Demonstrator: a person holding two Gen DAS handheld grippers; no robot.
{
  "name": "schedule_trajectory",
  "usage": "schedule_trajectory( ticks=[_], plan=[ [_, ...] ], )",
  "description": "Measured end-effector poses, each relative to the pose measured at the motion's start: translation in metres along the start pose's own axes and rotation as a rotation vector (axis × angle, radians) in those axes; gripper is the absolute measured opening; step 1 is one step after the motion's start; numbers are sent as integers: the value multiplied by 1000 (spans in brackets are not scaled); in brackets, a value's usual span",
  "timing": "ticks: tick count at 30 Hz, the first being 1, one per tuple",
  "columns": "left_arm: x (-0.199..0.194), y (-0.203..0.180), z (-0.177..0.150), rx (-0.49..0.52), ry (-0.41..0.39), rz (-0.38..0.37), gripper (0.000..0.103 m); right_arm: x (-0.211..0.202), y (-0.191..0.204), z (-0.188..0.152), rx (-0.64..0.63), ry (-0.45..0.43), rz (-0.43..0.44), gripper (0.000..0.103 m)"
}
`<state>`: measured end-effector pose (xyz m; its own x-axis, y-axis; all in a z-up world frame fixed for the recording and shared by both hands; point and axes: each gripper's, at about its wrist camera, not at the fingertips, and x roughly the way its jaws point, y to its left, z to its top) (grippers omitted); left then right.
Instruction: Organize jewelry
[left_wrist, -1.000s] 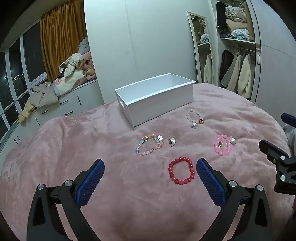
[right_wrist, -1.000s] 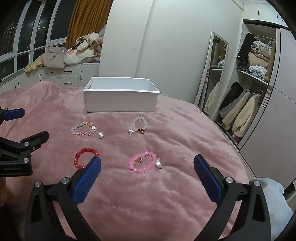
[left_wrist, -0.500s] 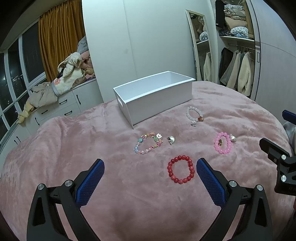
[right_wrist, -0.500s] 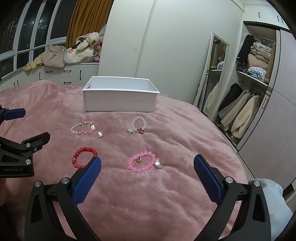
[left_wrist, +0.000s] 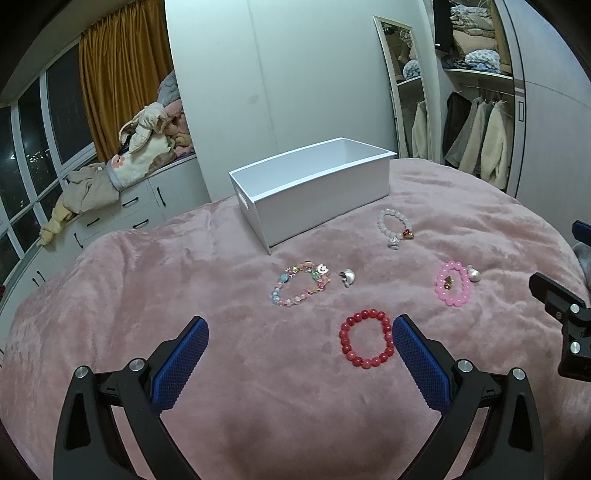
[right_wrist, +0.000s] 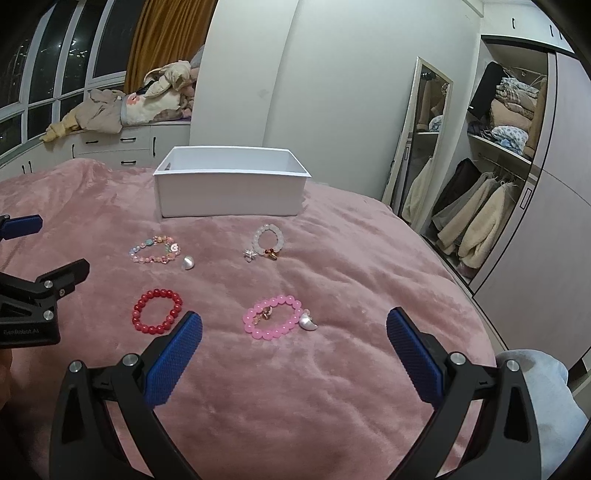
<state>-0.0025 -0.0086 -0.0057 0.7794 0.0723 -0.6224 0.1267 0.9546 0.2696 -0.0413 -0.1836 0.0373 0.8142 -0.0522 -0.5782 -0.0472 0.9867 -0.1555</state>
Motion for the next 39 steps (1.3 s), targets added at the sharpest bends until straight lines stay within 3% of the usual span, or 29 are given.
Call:
schedule_trajectory(
  ticks=[2, 8, 11, 13, 15, 17, 20, 22, 25, 28, 29, 30, 31, 33, 34, 39],
  plan=[
    [9, 0, -1, 1, 52, -19, 101, 4, -2, -2, -1, 2, -5, 98],
    [28, -11, -2, 7, 25, -46, 101, 28, -17, -10, 5, 14, -6, 98],
    [53, -12, -4, -23, 20, -88, 101, 49, -23, -11, 13, 22, 21, 98],
    [73, -12, -6, -36, 49, -78, 100, 68, -24, -12, 14, 33, 48, 97],
    [90, -15, -7, -30, 56, -45, 94, 85, -22, -15, -14, 42, 51, 88],
    [106, -17, -10, -24, 94, -29, 77, 103, -21, -19, -30, 64, 82, 78],
    [115, -20, -15, -17, 105, -47, 76, 131, -28, -28, -13, 103, 124, 66],
    [122, -25, -18, 1, 90, -86, 76, 147, -37, -33, 26, 135, 135, 64],
    [134, -30, -20, 21, 107, -85, 76, 163, -45, -36, 42, 175, 192, 59],
    [139, -32, -19, 18, 120, -98, 74, 172, -45, -35, 27, 178, 237, 39],
    [143, -31, -18, 11, 130, -105, 65, 172, -44, -36, 21, 179, 240, 25],
    [143, -31, -18, 6, 143, -115, 57, 171, -42, -37, 13, 175, 234, 19],
    [143, -31, -17, 3, 149, -116, 42, 167, -39, -37, 1, 161, 234, 15],
    [143, -29, -17, 2, 152, -118, 30, 160, -36, -38, -13, 141, 247, 16],
    [144, -30, -16, 4, 152, -119, 18, 156, -36, -37, -20, 126, 250, 16],
    [140, -28, -14, -11, 152, -138, 15, 142, -36, -29, -25, 70, 233, 15]
  ],
)
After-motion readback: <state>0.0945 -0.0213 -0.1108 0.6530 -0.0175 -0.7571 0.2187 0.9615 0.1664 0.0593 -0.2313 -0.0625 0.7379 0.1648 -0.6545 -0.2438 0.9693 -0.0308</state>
